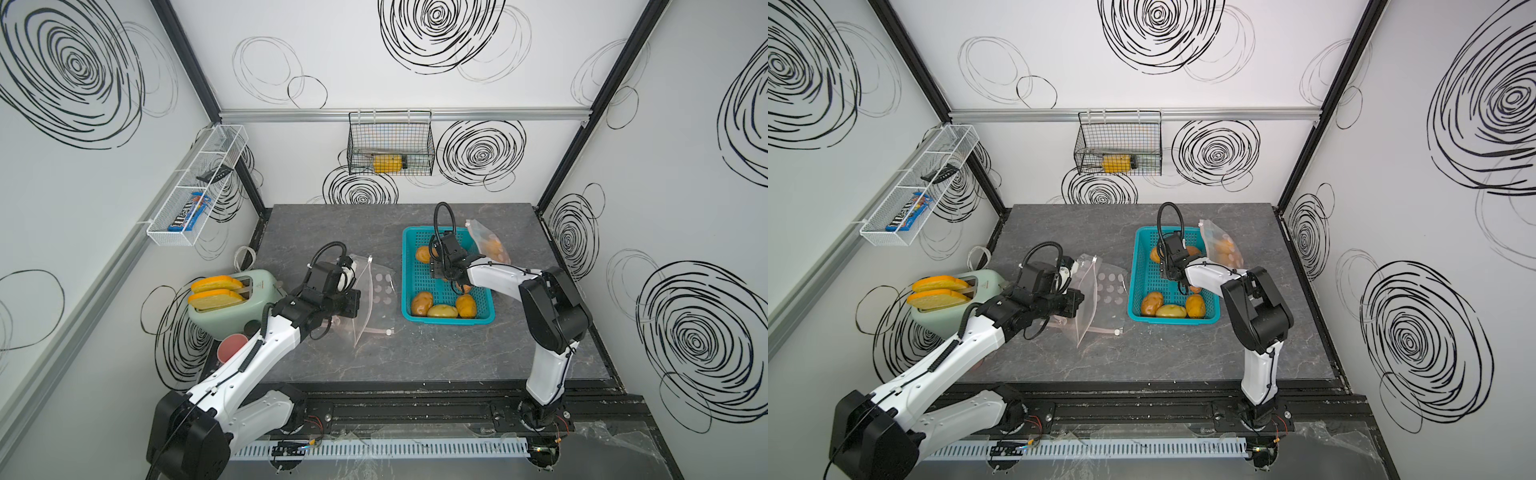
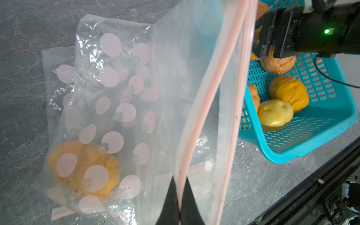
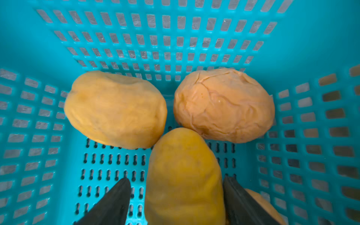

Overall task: Put the potatoes into a zipper bag and zip it
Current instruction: Pick up the potato from the basket.

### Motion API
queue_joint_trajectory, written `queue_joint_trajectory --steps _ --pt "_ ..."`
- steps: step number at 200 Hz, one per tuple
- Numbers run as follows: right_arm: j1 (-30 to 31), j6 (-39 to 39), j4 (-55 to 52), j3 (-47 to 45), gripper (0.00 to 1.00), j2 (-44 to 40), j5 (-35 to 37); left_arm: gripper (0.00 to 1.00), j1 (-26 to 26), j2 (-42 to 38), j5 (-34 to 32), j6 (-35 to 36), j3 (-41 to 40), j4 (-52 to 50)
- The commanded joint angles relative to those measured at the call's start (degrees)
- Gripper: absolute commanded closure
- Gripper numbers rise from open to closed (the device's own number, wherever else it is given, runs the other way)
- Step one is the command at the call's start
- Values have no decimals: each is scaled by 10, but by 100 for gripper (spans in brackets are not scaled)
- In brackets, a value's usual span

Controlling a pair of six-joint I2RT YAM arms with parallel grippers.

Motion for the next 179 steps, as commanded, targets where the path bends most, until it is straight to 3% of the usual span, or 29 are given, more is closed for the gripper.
queue_joint_trajectory --steps 1,29,63,108,136,156,179 --pt "-3 8 -33 10 31 7 2 100 -7 -6 -17 -2 -3 14" --pt "-5 4 -16 -7 43 -11 0 100 -10 -8 -20 -2 -3 15" --pt "1 -3 9 -37 48 -78 -24 100 -10 -7 -24 0 -3 15" --pt "50 -67 216 -173 51 -254 -131 100 -8 -4 -11 1 -2 18" --pt "72 -89 369 -257 52 -339 -269 100 -2 -7 22 1 -2 25" --pt "99 -85 473 -303 53 -371 -326 100 5 -10 53 3 -6 36" --pt "143 -85 503 -300 53 -373 -343 100 8 -10 69 -13 -2 47"
